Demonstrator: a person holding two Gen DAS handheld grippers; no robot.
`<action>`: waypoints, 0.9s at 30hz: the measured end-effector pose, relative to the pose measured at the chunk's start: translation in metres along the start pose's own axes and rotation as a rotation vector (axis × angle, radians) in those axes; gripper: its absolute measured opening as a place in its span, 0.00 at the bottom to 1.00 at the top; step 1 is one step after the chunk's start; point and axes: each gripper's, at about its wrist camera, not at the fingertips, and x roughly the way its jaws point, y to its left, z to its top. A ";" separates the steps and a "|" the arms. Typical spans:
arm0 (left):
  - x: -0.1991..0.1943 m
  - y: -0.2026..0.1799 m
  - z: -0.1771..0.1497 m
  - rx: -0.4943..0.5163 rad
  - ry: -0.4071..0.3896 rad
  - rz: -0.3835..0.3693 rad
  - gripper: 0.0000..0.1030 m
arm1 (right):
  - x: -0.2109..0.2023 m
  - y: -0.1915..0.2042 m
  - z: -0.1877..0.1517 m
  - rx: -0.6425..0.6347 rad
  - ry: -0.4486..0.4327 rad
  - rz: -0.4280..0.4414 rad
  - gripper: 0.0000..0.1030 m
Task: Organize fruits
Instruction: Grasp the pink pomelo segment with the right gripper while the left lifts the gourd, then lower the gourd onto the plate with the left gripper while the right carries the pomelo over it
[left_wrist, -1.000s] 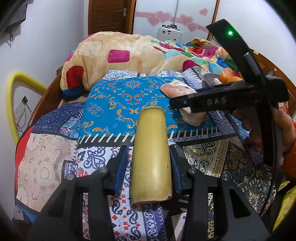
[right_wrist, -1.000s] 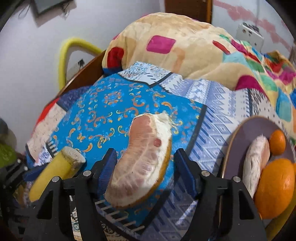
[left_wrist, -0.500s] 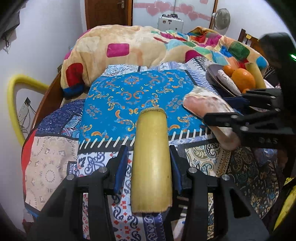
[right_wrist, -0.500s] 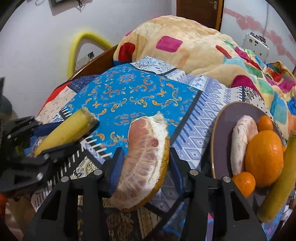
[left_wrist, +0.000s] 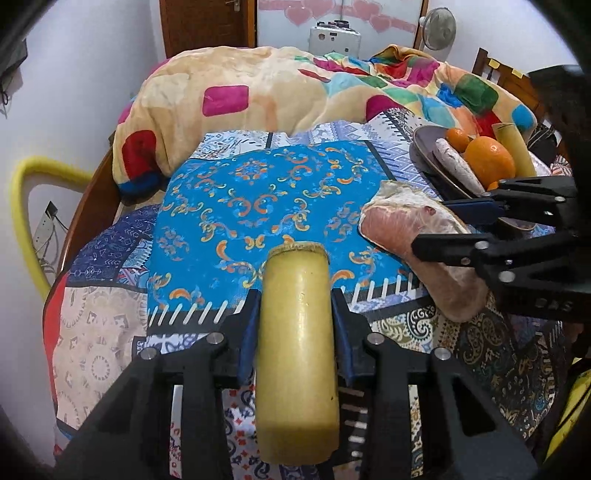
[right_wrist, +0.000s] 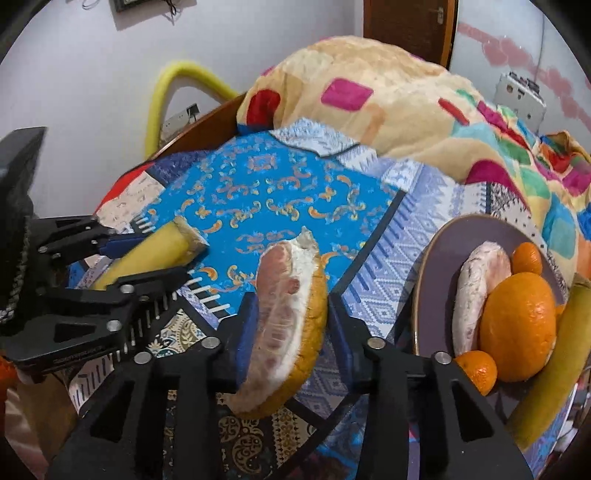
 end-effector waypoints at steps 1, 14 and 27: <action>-0.002 0.001 -0.002 -0.001 -0.005 0.000 0.35 | 0.004 0.000 0.000 0.003 0.011 0.004 0.44; -0.043 0.005 -0.011 -0.020 -0.121 0.011 0.35 | 0.000 0.015 -0.011 -0.059 -0.055 -0.075 0.43; -0.098 -0.040 0.000 0.002 -0.224 -0.039 0.35 | -0.103 0.000 -0.046 0.005 -0.228 -0.124 0.43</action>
